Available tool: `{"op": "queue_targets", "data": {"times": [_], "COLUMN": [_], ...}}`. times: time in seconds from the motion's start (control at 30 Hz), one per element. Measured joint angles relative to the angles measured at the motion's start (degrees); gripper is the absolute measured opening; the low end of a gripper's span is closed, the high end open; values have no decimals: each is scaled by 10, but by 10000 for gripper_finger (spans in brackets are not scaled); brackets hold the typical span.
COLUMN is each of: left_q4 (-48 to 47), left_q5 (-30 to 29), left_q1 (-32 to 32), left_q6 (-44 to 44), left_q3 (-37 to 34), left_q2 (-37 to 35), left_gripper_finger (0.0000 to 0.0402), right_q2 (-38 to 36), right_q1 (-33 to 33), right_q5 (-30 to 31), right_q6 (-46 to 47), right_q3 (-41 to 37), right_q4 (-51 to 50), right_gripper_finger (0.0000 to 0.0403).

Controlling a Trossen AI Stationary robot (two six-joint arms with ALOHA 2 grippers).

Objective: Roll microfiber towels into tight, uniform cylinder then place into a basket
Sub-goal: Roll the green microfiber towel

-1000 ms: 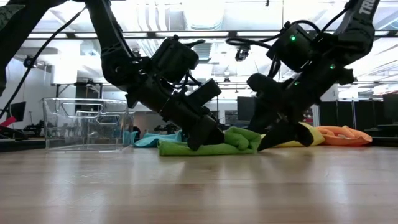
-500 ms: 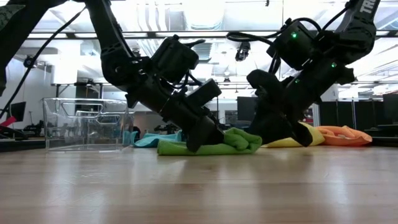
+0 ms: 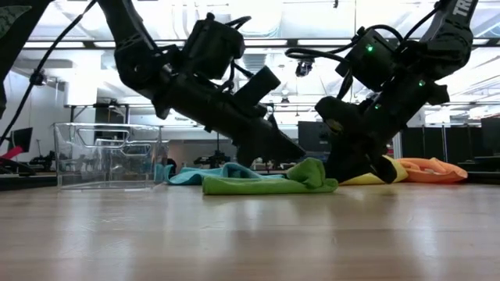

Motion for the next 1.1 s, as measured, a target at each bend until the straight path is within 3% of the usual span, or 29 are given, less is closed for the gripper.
{"op": "queue_targets", "data": {"times": [0.5, 0.83, 1.1], "left_q4": [31, 21, 15], "left_q5": [-4, -4, -15], "left_q1": [-5, -6, -5], "left_q6": [-77, -80, -85], "left_q3": [17, 12, 21], "left_q2": [78, 79, 83], "left_gripper_finger": [0, 0, 0], "right_q2": [-6, -72, -57], "right_q1": [0, 0, 2], "right_q5": [3, -7, -11], "right_q6": [-7, -21, -21], "right_q3": [0, -1, 21], "right_q4": [-17, -38, -32], "right_gripper_finger": [9, 9, 9]}}
